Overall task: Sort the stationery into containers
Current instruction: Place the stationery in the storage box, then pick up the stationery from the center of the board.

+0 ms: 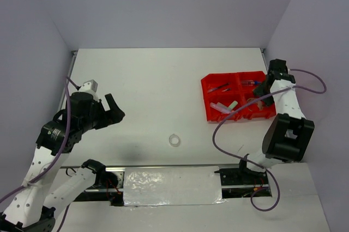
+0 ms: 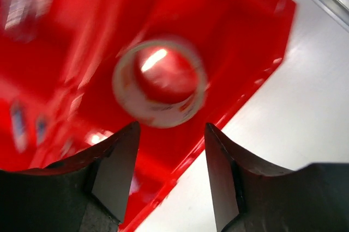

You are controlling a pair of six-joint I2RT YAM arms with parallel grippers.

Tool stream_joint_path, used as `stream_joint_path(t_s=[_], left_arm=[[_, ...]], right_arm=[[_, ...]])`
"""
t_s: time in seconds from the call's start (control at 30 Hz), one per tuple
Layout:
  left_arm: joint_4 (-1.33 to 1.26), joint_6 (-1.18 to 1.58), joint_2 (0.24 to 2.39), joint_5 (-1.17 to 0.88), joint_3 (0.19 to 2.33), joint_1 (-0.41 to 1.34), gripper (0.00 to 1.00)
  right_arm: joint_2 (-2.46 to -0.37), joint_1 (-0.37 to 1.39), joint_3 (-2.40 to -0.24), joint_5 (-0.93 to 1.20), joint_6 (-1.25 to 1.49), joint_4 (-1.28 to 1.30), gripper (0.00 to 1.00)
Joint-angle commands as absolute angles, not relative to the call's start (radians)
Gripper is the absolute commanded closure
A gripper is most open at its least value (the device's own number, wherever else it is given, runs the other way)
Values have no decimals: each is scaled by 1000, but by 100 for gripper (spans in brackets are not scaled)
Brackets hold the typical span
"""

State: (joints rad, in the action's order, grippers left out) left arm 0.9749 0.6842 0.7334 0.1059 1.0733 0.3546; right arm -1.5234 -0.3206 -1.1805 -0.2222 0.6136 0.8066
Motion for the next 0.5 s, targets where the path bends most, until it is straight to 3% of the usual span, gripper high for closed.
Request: stream_joint_path(t_s=[0.0,0.13,0.23,0.37,0.47], left_arm=[[936,673,739,98,1069,350,1],[927,698,755,109,1043,350,1],[949,747,784,159,1035,350,1],[1005,799,833,233,1089,350,1],[1005,796,847,250,1127,350,1]], right_arm=[[-1382,-208,-1291,-100,545,765,41],[-1298,64,-1403,-97,445,779,37],[-1255,285,-1352,61,382,741,33],[-1343,640,-1301,-64,423,833,32],[-1426,878,-1256,-158,472,833,40]])
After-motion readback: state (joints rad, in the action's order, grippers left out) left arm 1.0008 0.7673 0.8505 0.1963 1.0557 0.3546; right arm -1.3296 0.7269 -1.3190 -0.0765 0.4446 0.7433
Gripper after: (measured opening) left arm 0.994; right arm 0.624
